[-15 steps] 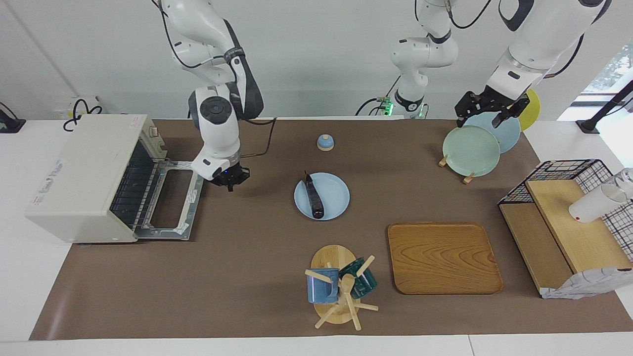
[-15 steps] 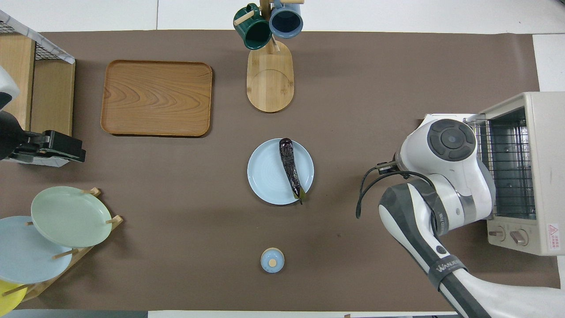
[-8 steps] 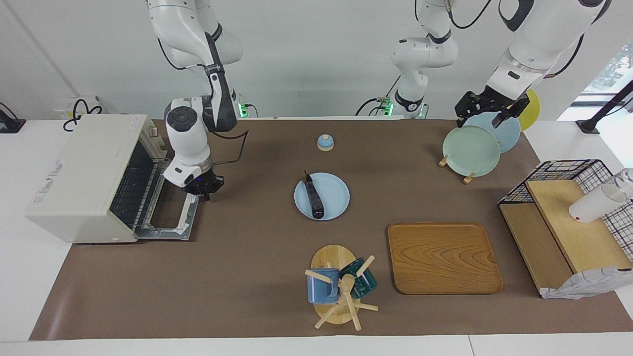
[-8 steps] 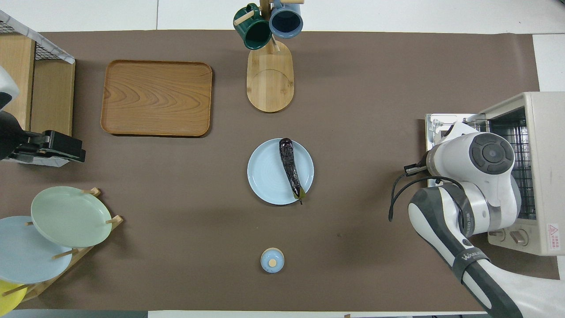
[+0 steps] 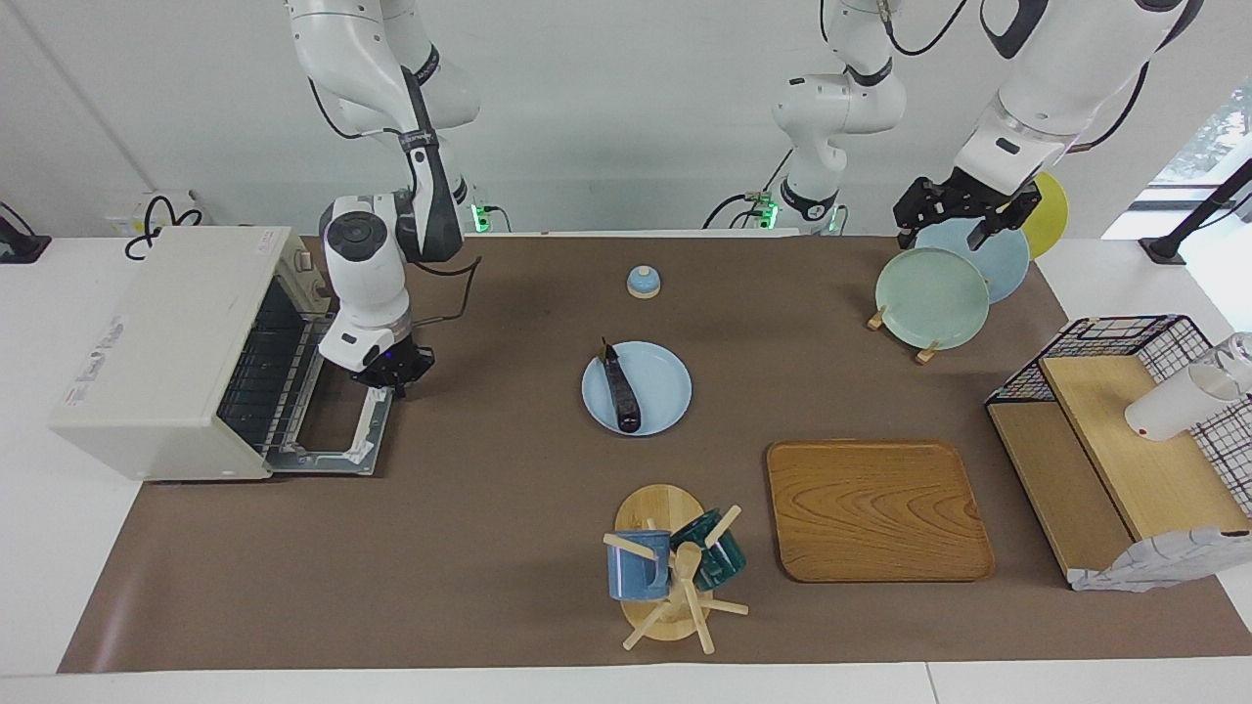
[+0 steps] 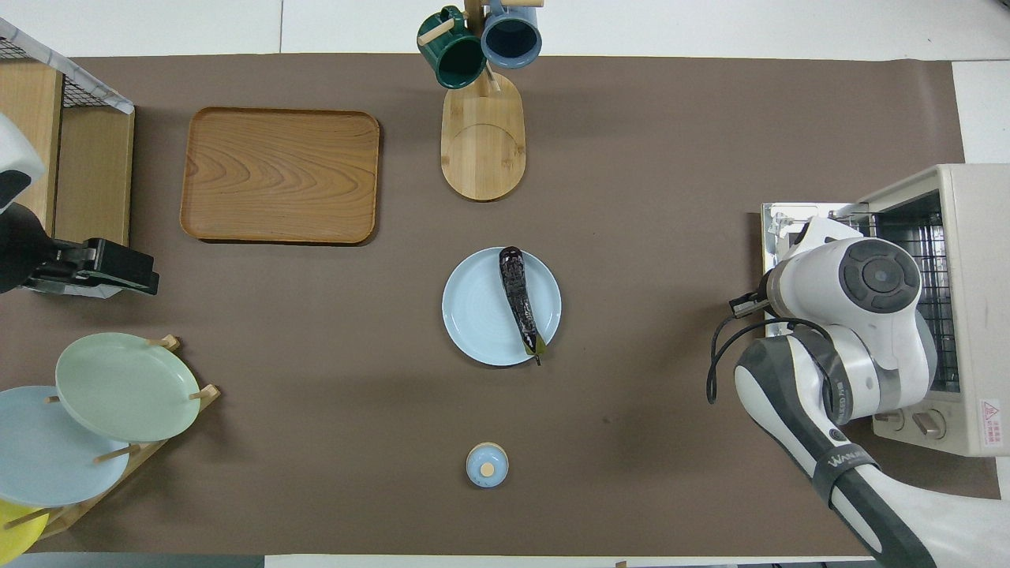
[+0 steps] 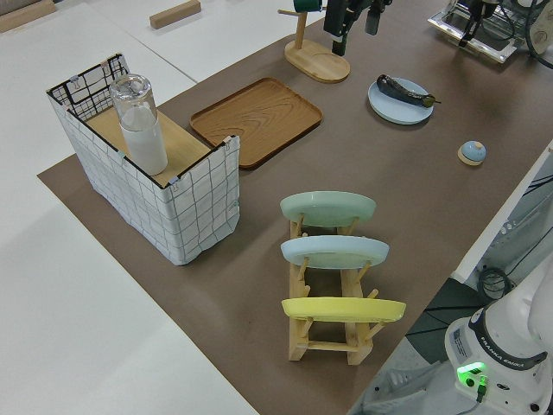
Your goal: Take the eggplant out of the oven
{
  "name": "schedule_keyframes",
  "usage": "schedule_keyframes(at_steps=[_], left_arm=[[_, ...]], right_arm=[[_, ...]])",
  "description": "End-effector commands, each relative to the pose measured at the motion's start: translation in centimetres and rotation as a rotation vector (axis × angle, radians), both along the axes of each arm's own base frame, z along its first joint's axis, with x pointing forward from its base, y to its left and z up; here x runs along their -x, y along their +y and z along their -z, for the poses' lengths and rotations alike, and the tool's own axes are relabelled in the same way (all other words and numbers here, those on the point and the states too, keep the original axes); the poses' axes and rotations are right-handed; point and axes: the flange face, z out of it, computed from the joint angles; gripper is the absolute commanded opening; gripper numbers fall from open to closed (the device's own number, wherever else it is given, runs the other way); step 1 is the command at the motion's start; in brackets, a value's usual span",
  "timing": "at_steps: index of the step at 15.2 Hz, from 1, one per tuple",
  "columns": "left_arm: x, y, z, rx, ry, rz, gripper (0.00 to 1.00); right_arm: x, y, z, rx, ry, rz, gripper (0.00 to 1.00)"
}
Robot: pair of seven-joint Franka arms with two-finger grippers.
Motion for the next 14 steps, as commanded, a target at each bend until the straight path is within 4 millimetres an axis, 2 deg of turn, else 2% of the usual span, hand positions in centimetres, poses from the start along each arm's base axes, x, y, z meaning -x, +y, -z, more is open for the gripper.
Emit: schedule_keyframes(at_steps=[1,2,4,7,8,10,12,14], left_arm=[[0.9,-0.2,-0.2,0.005,0.011,-0.008,1.00],[1.0,-0.3,0.1,0.006,0.015,-0.005,1.00],[1.7,-1.1,1.3,0.015,0.012,0.005,1.00],[3.1,-4.1,3.0,0.014,-0.020,0.001,1.00],[3.8,-5.5,3.7,0.021,-0.035,0.023,1.00],[5.1,-8.5,5.0,0.043,-0.059,-0.003,1.00],[6.6,-12.1,5.6,0.044,-0.073,-0.052,1.00],[7.9,-15.4,7.2,0.054,-0.092,-0.024,1.00]], right_arm=[[-0.6,-2.6,-1.0,0.026,-0.015,-0.050,0.00],[-0.8,-2.6,-1.2,0.029,-0.010,-0.053,0.00],[-1.9,-2.6,-3.3,0.045,0.020,-0.045,0.00],[-3.8,-2.4,-8.3,0.078,0.075,-0.028,0.00],[-4.1,-2.5,-9.7,0.083,0.084,-0.022,0.00],[-4.0,-3.4,-11.5,0.084,0.106,-0.028,0.00],[-3.5,-4.8,-12.2,0.085,0.126,-0.014,0.00],[-2.9,-6.3,-13.4,0.083,0.131,-0.024,0.00]])
